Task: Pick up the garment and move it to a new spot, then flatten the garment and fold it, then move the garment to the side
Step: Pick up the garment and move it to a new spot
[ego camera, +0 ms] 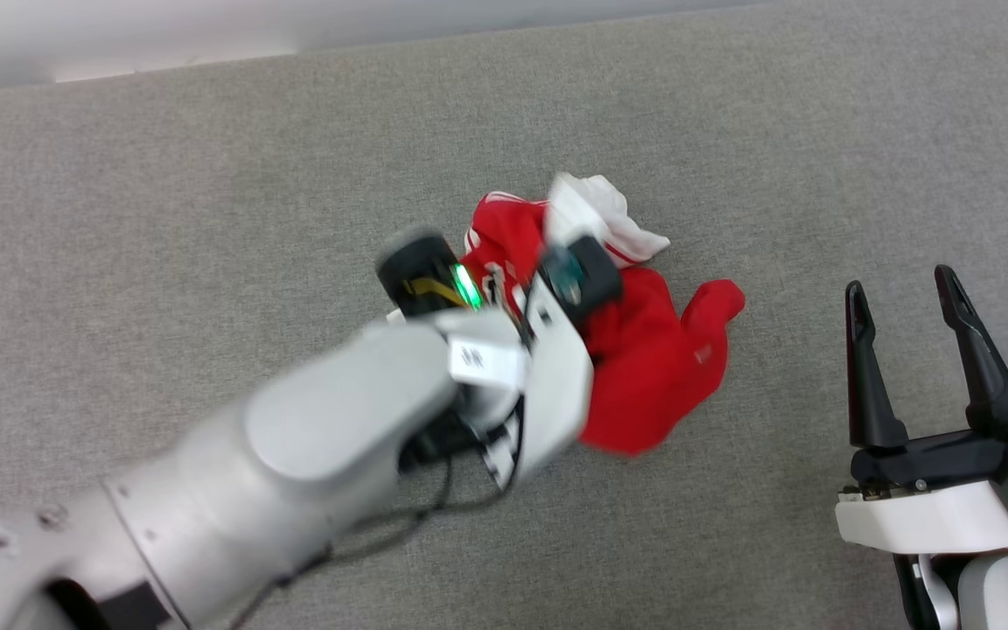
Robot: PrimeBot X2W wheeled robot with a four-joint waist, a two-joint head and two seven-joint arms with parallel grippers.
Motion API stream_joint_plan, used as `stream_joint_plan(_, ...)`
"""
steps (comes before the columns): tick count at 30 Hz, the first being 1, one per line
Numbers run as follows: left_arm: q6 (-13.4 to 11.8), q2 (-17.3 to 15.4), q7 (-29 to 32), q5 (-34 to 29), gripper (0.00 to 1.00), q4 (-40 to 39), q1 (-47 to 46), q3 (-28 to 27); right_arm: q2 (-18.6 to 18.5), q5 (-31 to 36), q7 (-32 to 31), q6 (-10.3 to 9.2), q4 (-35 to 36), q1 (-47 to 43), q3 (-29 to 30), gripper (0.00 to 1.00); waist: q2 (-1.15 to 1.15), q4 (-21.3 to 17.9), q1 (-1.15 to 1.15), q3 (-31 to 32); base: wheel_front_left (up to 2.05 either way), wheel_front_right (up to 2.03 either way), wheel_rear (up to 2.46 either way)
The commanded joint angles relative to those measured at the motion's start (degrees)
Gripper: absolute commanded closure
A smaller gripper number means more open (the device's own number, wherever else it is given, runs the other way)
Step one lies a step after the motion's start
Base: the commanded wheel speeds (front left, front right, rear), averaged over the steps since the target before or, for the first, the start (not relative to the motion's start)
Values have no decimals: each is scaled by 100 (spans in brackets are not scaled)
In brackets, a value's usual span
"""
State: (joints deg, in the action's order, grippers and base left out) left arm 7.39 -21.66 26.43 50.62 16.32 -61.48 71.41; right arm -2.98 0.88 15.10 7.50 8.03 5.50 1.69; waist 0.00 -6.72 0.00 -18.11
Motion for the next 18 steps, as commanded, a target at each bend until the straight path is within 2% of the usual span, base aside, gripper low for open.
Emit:
stream_joint_plan(1,0,52,-45,20,100,18,109,26,19,-29,10,-2,-14,31,-3,0,0,-12,0,-22,0,0,0)
stream_joint_plan(6,0,406,-163,-31,100,223,617,181,18,-19,10,-2,-50,44,21,0,0,-6,0,-55,0,0,0)
stream_joint_plan(11,0,608,-438,-157,100,350,725,193,18,14,10,-2,-116,6,25,0,0,41,0,50,0,0,0)
stream_joint_plan(12,0,644,-592,-199,66,393,676,194,18,22,10,-2,-131,-17,35,0,0,58,0,94,0,0,0)
stream_joint_plan(13,0,680,-793,-274,0,439,600,190,18,31,10,-2,-145,-49,44,0,0,78,0,146,0,0,0)
stream_joint_plan(16,-20,803,-1457,-414,0,547,516,14,17,49,10,-2,-163,-136,81,0,0,157,0,336,0,0,0)
stream_joint_plan(18,-152,861,-1951,-518,0,535,476,-184,18,59,10,-2,-172,-208,94,0,0,210,0,463,0,0,0)
